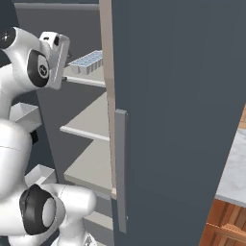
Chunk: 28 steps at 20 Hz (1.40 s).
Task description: Open the freezer door, pick up the ice cube tray from the freezer, and place it on the dining counter.
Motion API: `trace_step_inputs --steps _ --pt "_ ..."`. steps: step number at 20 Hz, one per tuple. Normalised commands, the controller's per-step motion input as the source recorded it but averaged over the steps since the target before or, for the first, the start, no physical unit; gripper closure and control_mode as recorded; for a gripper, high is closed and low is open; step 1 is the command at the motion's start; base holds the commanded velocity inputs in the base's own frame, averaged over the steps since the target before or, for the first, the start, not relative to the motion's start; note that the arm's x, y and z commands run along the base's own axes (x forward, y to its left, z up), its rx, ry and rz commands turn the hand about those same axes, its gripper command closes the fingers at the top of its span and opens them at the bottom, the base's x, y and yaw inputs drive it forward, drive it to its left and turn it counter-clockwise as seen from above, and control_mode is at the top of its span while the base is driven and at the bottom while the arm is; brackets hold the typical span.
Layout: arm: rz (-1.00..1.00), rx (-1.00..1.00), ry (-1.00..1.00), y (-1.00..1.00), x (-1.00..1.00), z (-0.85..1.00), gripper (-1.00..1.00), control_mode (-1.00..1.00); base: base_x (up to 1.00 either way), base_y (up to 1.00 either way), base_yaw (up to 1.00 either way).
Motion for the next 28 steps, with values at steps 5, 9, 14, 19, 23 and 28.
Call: trace_step_inputs --steps 5,9,14,19,23,28 --pt "0.0 0.0 0.1 0.01 0.63 -0.01 -1.0 -1.0 0.0 0.0 0.0" --pt "0.0 0.0 0.06 0.01 0.64 -0.04 -1.0 -1.0 0.0 0.0 0.0" --pt "0.0 0.0 0.01 0.0 0.44 -0.12 -1.0 -1.0 0.0 0.0 0.0" --pt "0.0 0.0 0.0 0.0 0.35 -0.18 -1.0 -1.0 0.0 0.0 0.0" --pt "0.0 0.0 0.0 0.0 0.36 -0.19 -1.0 -1.0 0.0 0.0 0.0" --pt "0.0 0.0 0.0 0.0 0.41 -0.02 -1.0 -1.0 0.0 0.0 0.0"
